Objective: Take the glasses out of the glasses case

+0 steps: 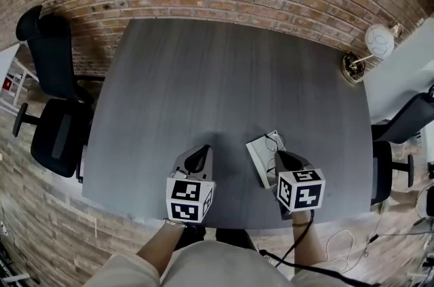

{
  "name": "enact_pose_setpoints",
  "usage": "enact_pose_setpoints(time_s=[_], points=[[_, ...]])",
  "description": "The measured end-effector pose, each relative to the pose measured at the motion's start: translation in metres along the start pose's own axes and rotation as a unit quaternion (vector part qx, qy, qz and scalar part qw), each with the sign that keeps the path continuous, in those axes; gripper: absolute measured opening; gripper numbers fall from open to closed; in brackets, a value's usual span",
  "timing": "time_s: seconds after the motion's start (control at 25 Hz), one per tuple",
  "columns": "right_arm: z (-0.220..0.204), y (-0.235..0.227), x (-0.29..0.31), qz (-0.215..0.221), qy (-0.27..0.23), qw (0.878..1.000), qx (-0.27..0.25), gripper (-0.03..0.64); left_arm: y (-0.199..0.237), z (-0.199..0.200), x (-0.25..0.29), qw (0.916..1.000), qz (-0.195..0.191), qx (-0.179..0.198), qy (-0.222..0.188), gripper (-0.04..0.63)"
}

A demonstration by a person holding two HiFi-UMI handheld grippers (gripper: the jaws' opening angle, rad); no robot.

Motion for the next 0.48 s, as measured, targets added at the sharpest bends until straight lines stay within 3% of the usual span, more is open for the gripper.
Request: enact_pose_setpoints(time_s=[0.24, 0.48], points=[[0.023, 0.000, -0.028, -0.036, -0.063, 0.997, 0.022, 0.038, -0.015, 0.037, -0.004, 0.9983, -0.022, 0.040, -0.036, 0.017], [0.048, -0.001, -0.058, -0.079, -0.135, 0.987, 0.044, 0.038, -0.026, 0.071, -0.008, 0.9949, -0.039, 0.059, -0.072, 0.017]])
Point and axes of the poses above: the fingertips, and each gripper's own axes: x forward along the fingers, y to its left, z out of its top, the point moved 8 cm from there along -x, backward along the fingers, and after that the axes turned 10 degrees about -x, right-handed, at the moved point
